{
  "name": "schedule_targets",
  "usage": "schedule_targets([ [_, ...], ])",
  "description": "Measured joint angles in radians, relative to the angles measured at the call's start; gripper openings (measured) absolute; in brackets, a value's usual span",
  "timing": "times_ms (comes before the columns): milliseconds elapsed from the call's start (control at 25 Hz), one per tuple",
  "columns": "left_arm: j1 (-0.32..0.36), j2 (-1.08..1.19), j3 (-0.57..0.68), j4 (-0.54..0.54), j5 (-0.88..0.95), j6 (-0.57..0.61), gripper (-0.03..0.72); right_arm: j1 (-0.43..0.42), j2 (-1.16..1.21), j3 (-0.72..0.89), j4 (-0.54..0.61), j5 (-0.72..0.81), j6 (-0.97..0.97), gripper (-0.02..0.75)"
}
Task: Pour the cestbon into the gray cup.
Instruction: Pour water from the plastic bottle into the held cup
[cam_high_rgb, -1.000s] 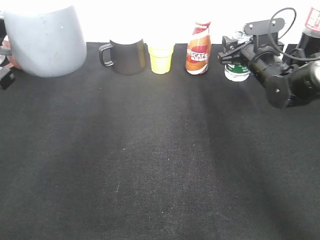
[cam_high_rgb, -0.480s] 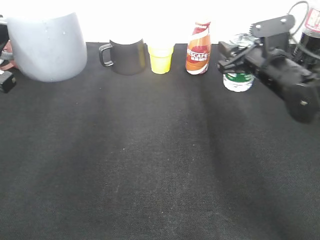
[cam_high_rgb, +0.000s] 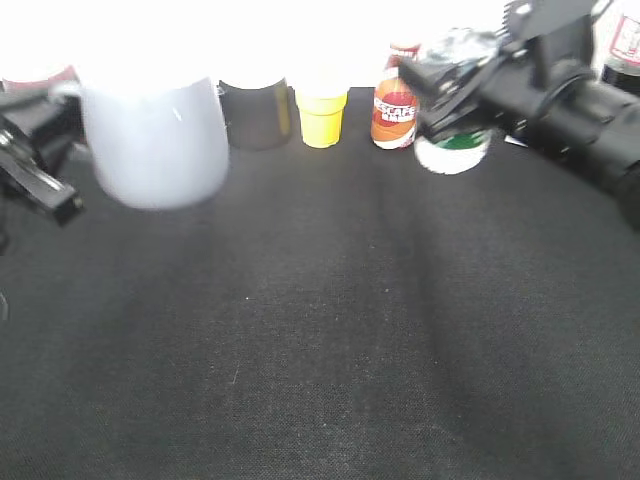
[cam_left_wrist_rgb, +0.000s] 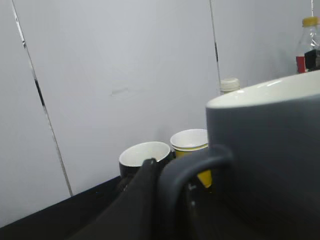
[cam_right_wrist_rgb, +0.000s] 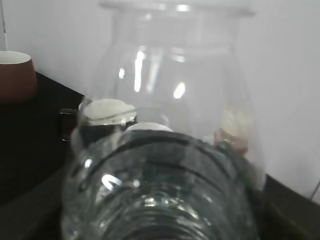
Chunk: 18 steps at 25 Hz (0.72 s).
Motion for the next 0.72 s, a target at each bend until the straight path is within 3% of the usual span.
schedule_targets([
  [200, 0.0, 0.01, -0.05, 0.078, -0.004, -0.014, 0.072, 0.076, -0.041, 0.001, -0.022, 0.018, 0.001, 0.504],
  [440, 0.0, 0.01, -0.07, 0.152, -0.013, -0.032, 0.072, 0.087, -0.147, -0.042, -0.12, 0.157, 0.043, 0.504],
  [600, -0.067, 0.011, -0.11, 0.175, -0.012, -0.038, 0.072, 0.173, -0.148, -0.106, -0.156, 0.246, 0.057, 0.504],
  [720, -0.077, 0.015, -0.119, 0.191, -0.015, -0.039, 0.072, 0.184, -0.148, -0.115, -0.187, 0.296, 0.054, 0.504],
])
